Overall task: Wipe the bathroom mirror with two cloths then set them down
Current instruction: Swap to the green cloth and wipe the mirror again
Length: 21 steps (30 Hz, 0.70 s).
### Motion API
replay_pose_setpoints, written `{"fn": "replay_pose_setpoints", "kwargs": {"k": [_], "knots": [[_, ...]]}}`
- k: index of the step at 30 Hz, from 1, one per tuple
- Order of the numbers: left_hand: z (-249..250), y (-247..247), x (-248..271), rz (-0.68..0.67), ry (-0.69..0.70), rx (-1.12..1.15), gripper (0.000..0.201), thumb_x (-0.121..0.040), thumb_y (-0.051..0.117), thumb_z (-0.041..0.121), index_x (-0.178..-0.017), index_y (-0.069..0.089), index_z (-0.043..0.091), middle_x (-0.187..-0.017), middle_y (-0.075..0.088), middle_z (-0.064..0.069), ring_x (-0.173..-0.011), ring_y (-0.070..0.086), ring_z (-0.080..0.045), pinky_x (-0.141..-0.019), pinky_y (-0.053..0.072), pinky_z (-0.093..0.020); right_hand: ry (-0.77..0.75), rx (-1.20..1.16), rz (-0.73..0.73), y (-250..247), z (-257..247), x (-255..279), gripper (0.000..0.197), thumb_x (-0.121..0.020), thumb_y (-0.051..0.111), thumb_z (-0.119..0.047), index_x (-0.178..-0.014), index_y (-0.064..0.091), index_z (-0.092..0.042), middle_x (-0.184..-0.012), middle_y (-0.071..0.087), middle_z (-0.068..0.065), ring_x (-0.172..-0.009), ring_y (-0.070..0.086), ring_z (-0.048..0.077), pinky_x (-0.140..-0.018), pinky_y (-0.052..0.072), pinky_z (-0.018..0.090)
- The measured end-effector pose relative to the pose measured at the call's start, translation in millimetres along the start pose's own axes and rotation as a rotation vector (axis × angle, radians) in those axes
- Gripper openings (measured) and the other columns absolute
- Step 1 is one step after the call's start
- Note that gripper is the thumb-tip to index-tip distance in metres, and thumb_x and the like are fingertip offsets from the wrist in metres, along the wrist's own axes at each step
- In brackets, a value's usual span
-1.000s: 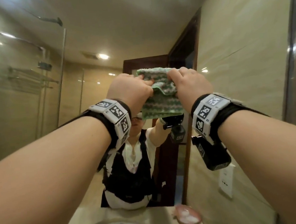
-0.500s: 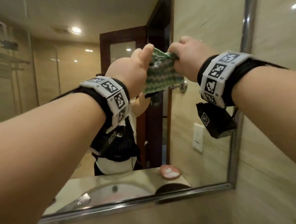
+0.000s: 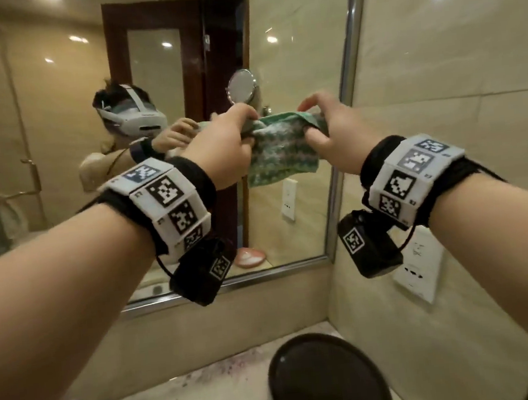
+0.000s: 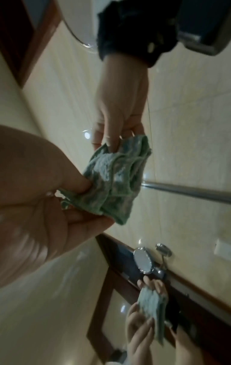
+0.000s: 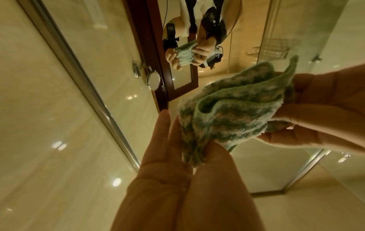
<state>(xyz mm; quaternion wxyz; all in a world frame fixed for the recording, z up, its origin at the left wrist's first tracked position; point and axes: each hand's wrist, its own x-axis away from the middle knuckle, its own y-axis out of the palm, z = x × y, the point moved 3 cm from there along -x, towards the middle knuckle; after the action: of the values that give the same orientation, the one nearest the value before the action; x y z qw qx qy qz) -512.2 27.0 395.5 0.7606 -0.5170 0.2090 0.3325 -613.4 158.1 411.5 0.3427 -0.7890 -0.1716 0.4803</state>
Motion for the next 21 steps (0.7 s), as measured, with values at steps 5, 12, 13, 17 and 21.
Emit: {"fn": "replay_pose_setpoints", "kwargs": {"k": [5,12,13,17,21], "knots": [[1,22,43,-0.066,0.009,0.229,0.034,-0.093,0.044,0.003,-0.122,0.052,0.019,-0.112,0.053,-0.001,-0.1,0.053,-0.012,-0.082,0.044,-0.019,0.063,-0.068,0.034,16,16,39,0.03,-0.094,0.05,-0.016,-0.123,0.043,-0.017,-0.095,0.053,0.001,-0.083,0.055,0.018,-0.074,0.049,0.032],[-15,48,95,-0.048,-0.064,0.408,0.031,-0.091,0.047,0.002,-0.112,0.056,0.023,-0.104,0.058,0.005,-0.084,0.056,-0.001,-0.067,0.046,-0.005,0.208,-0.289,-0.057,43,24,97,0.04,-0.092,0.056,-0.031,-0.128,0.041,-0.022,-0.112,0.05,-0.006,-0.095,0.056,0.01,-0.075,0.046,0.018],[-16,53,102,-0.039,-0.069,0.426,0.032,-0.09,0.047,0.001,-0.111,0.056,0.024,-0.106,0.059,0.005,-0.086,0.057,-0.002,-0.069,0.047,-0.007,0.261,-0.356,-0.136,51,27,108,0.049,-0.088,0.062,-0.034,-0.13,0.038,-0.026,-0.117,0.049,-0.008,-0.098,0.057,0.011,-0.082,0.049,0.023],[-20,73,130,-0.016,-0.112,0.448,0.047,-0.091,0.052,0.008,-0.133,0.042,0.027,-0.114,0.052,0.005,-0.1,0.055,-0.009,-0.087,0.046,-0.023,0.414,-0.567,-0.18,77,44,149,0.038,-0.084,0.066,-0.011,-0.116,0.047,-0.02,-0.11,0.06,0.002,-0.102,0.061,0.02,-0.086,0.052,0.033],[-28,106,155,-0.167,-0.128,0.495,0.037,-0.09,0.056,0.009,-0.122,0.052,0.027,-0.11,0.057,0.009,-0.102,0.055,-0.007,-0.094,0.048,-0.03,0.445,-0.54,0.026,87,60,183,0.029,-0.086,0.06,-0.002,-0.084,0.053,-0.03,-0.093,0.061,-0.003,-0.088,0.059,0.013,-0.073,0.05,0.019]]}}
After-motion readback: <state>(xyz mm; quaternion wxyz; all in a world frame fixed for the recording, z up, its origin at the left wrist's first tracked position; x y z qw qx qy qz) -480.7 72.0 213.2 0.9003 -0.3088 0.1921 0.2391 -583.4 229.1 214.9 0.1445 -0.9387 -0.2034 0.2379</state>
